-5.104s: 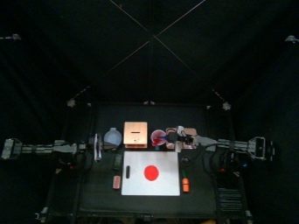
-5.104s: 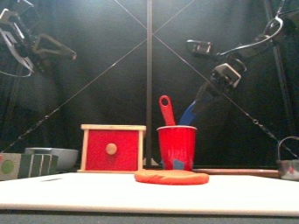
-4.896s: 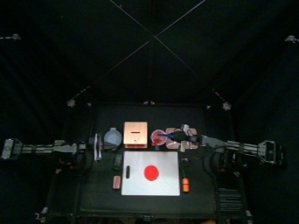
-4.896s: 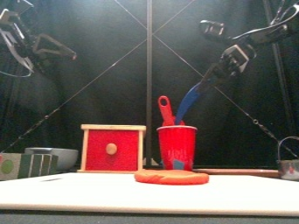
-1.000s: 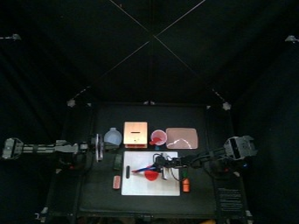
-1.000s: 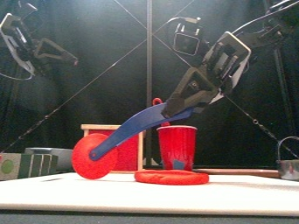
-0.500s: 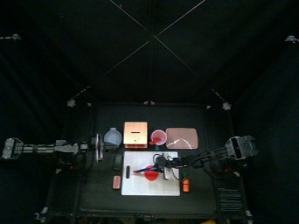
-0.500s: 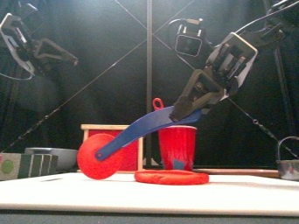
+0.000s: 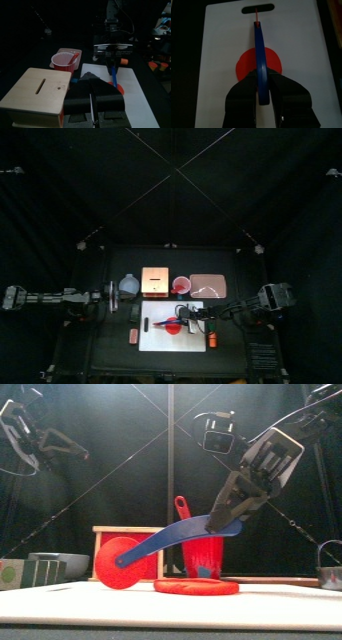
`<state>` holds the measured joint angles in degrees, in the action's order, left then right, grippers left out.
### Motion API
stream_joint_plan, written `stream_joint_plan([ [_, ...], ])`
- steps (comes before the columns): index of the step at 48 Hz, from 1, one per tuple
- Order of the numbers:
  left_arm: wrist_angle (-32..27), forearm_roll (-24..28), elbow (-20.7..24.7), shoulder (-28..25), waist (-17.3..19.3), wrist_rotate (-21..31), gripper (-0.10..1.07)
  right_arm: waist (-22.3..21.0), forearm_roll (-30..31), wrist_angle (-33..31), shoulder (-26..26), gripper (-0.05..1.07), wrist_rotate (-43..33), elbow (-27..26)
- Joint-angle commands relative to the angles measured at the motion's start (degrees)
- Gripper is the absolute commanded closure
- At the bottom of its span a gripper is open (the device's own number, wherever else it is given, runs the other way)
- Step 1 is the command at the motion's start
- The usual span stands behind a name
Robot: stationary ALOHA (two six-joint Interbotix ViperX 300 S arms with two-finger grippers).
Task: Cut dough in half
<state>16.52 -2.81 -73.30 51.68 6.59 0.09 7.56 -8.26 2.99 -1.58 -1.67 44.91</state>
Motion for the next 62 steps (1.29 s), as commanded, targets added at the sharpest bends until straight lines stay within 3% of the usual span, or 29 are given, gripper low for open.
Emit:
stream_joint_plan([
  [1, 0.2, -0.1, 0.6, -0.3, 0.2, 0.1, 0.93, 0.2, -0.1, -0.3, -1.9, 0.76, 0.1, -0.4],
  [24, 0.2, -0.1, 0.6, -0.3, 0.1, 0.1, 0.93, 0.1, -0.2, -1.8, -4.7, 0.77, 0.0, 1.7],
  [62, 0.5, -0.1, 0.9, -2.2, 0.2, 0.0, 0.93, 0.3, -1.8, -9.4, -8.2, 0.77, -0.2, 5.8],
])
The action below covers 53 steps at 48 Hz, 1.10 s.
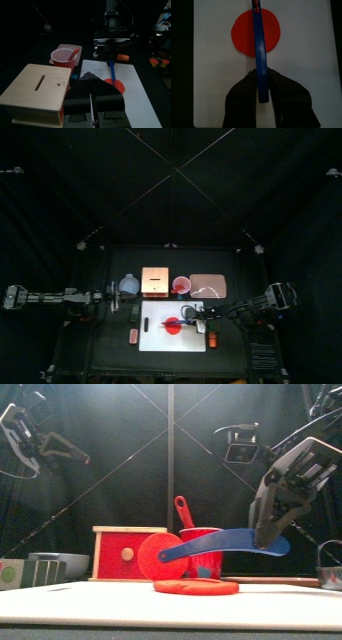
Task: Cut dough in half
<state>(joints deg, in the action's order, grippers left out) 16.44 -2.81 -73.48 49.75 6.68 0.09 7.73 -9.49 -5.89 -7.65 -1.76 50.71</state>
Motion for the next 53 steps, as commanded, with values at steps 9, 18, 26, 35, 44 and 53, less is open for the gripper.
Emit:
stream_joint_plan([
  [9, 0.6, -0.1, 1.1, -0.3, 0.1, 0.0, 0.93, 0.2, -2.0, -3.2, -4.5, 0.77, -0.1, 1.6],
  [18, 0.6, -0.1, 1.1, -0.3, 0.1, 0.0, 0.93, 0.7, -3.3, -7.4, -5.8, 0.77, -0.1, 2.9],
  [26, 0.5, -0.1, 1.1, -0.3, 0.1, -0.1, 0.93, 0.9, -4.2, -12.0, -6.7, 0.77, 0.0, 2.9],
  [35, 0.6, -0.1, 1.1, -0.4, 0.1, -0.1, 0.93, 1.1, -4.6, -15.2, -7.6, 0.77, -0.1, 3.0],
  [44, 0.6, -0.1, 1.1, -0.4, 0.0, -0.2, 0.93, 0.7, -4.3, -15.8, -9.1, 0.77, 0.0, 2.9],
  [53, 0.6, 0.0, 1.1, -0.3, -0.5, -0.3, 0.93, 0.6, -2.9, -15.9, -9.2, 0.77, 0.1, 2.1],
])
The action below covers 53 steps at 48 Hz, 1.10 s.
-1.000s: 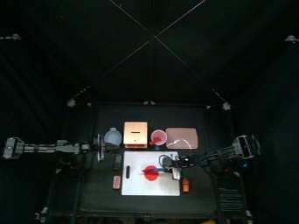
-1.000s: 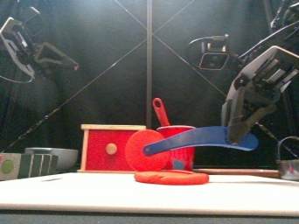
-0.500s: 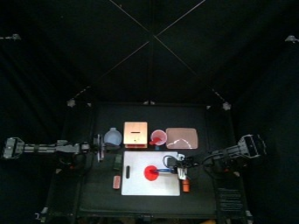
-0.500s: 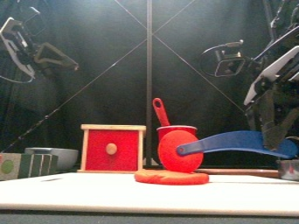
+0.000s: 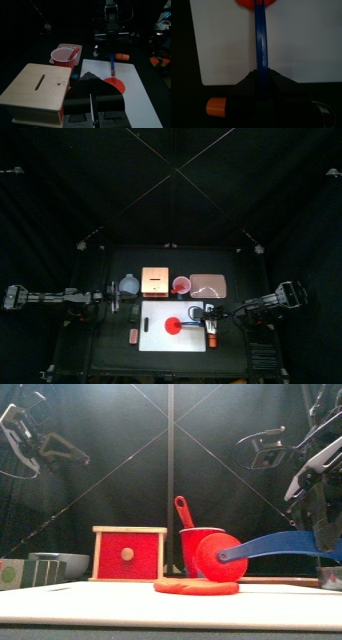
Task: Cut dough in half
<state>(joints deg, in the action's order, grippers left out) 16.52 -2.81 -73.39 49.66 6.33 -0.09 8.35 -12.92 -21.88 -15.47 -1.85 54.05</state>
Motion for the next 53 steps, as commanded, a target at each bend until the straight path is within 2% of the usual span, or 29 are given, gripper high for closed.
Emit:
stream_joint_plan([
  [1, 0.5, 0.0, 1.1, -0.2, -0.2, -0.1, 0.93, 0.0, 0.6, 0.1, -1.3, 0.77, 0.2, -1.3],
  [8, 0.5, 0.0, 1.4, -0.3, -0.4, -0.1, 0.93, 0.0, 1.8, 0.1, -1.1, 0.77, 0.1, -2.4],
  [15, 0.5, 0.4, 3.2, -2.3, -2.3, -0.1, 0.92, 0.0, 2.1, 0.1, -0.9, 0.77, 0.2, -3.0],
  [27, 0.8, 0.8, 9.3, -14.2, -6.4, -0.3, 0.89, 0.0, 3.0, 0.4, -0.3, 0.77, 0.3, -4.5],
  [32, 1.7, 1.0, 12.4, -19.1, -7.4, -0.4, 0.81, 0.0, 3.9, 0.4, 0.4, 0.77, 0.3, -4.9],
  [46, 4.8, 2.2, 18.0, -30.4, -10.6, -0.2, 0.42, -0.1, 5.1, 0.5, 1.8, 0.77, 0.3, -6.1],
  [53, 5.4, 2.1, 20.7, -34.8, -12.0, -0.2, 0.31, -0.2, 5.4, 0.7, 2.2, 0.77, 0.3, -6.8],
])
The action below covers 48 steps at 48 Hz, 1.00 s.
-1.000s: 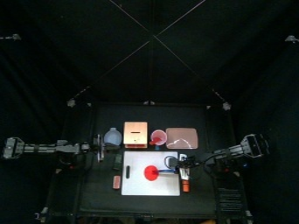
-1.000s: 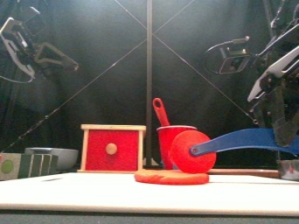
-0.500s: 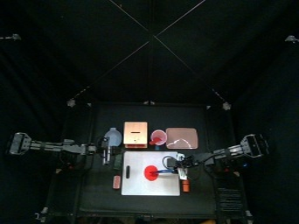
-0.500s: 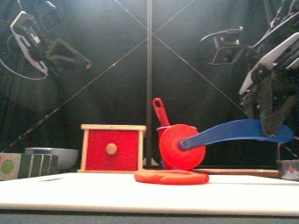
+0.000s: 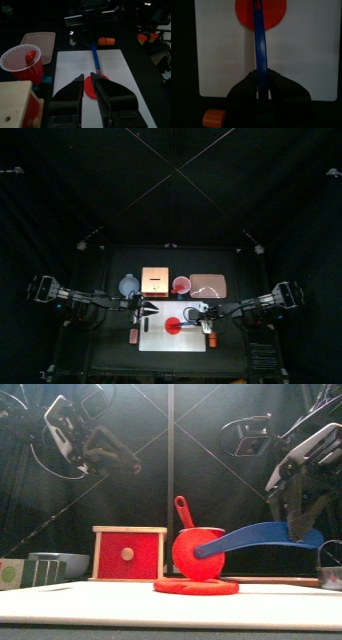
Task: Cut dough in half
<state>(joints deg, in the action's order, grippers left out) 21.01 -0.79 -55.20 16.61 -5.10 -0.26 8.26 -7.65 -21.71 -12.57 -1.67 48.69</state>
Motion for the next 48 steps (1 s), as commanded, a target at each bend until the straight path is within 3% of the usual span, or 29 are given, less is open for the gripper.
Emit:
stream_joint_plan([
  [1, 1.1, 0.1, 3.2, -2.7, -0.8, 0.0, 0.31, -0.1, 0.3, 0.5, -0.6, 0.77, 0.1, -1.5],
  [12, 2.5, -0.6, 8.6, -10.4, -1.1, 0.1, 0.29, -0.1, 1.4, 1.4, 0.5, 0.77, 0.1, -2.3],
  [21, -1.1, -4.9, 14.3, -16.1, -1.1, 0.0, 0.24, -0.1, 1.7, 1.5, 1.6, 0.77, 0.1, -2.9],
  [33, -5.4, -6.0, 17.6, -19.0, -1.2, -0.1, 0.06, -0.1, 2.6, 1.8, 2.0, 0.77, 0.1, -3.1],
  [48, -5.6, -5.9, 21.9, -24.0, -2.8, -0.1, 0.06, -0.1, 3.3, 2.6, 2.1, 0.77, 0.1, -3.0],
])
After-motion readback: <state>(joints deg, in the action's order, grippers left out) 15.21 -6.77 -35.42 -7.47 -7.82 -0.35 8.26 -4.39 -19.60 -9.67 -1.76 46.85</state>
